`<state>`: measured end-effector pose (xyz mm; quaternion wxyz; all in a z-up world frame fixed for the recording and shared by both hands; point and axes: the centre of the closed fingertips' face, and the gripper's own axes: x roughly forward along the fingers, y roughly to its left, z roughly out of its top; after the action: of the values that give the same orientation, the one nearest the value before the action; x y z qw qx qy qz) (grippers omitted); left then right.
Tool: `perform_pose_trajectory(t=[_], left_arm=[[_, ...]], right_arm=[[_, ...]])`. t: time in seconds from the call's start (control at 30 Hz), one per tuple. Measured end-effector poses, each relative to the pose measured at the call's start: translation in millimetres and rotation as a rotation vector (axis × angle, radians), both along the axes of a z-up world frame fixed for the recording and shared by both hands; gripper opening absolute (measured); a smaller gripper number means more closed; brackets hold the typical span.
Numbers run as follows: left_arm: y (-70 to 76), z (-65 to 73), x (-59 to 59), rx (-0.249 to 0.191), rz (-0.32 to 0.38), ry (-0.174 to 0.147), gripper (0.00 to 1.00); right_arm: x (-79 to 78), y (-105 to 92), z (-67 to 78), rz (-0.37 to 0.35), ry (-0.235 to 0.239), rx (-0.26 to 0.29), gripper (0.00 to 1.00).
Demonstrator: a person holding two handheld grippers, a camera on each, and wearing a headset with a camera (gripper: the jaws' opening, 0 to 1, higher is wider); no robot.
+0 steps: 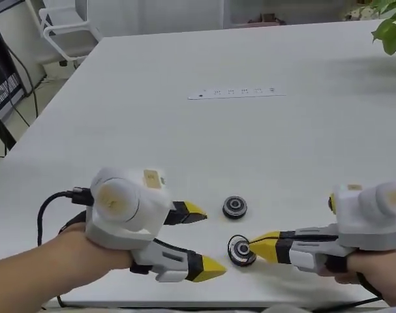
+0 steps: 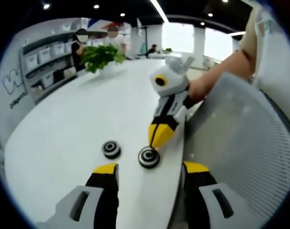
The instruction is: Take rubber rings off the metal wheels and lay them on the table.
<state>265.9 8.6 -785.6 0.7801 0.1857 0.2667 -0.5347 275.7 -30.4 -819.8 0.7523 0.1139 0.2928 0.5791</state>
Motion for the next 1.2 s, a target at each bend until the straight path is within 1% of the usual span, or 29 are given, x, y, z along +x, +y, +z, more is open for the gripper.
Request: perform_pose_trajectory(t=[0.17,0.27,0.5,0.73,0.83,1.03,1.2], left_arm=[[6.1,6.0,-1.4,-0.008,0.014,-0.006,0.59],[10.0,11.5,-0.6,-0.023,0.032,-0.013,0.6],[18.3,14.8,-1.0,-0.031,0.056,-0.016,0.65],[31.2,19.4,0.3,-0.037,0.089,-0.021,0.67],[37.2,21.8,1.8,-0.04,0.107,-0.025,0.69],[47.6,24.6,3.3,-0.04,0.133,-0.031,0.71],[54.4,25.9,4.1,-0.041,0.151,-0.034,0.73]], right_arm=[[-0.6,1.5,4.4,0.006,-0.003,0.006,0.0],[0.1,2.8,7.2,0.009,-0.005,0.009,0.0],[6.9,6.6,13.9,0.018,-0.015,0.014,0.0],[13.6,14.4,17.9,0.047,-0.028,0.003,0.0],[17.7,14.7,16.7,0.062,-0.031,-0.002,0.0],[21.5,25.1,12.5,0.106,-0.039,-0.025,0.0],[21.7,32.5,9.6,0.148,-0.045,-0.047,0.0]])
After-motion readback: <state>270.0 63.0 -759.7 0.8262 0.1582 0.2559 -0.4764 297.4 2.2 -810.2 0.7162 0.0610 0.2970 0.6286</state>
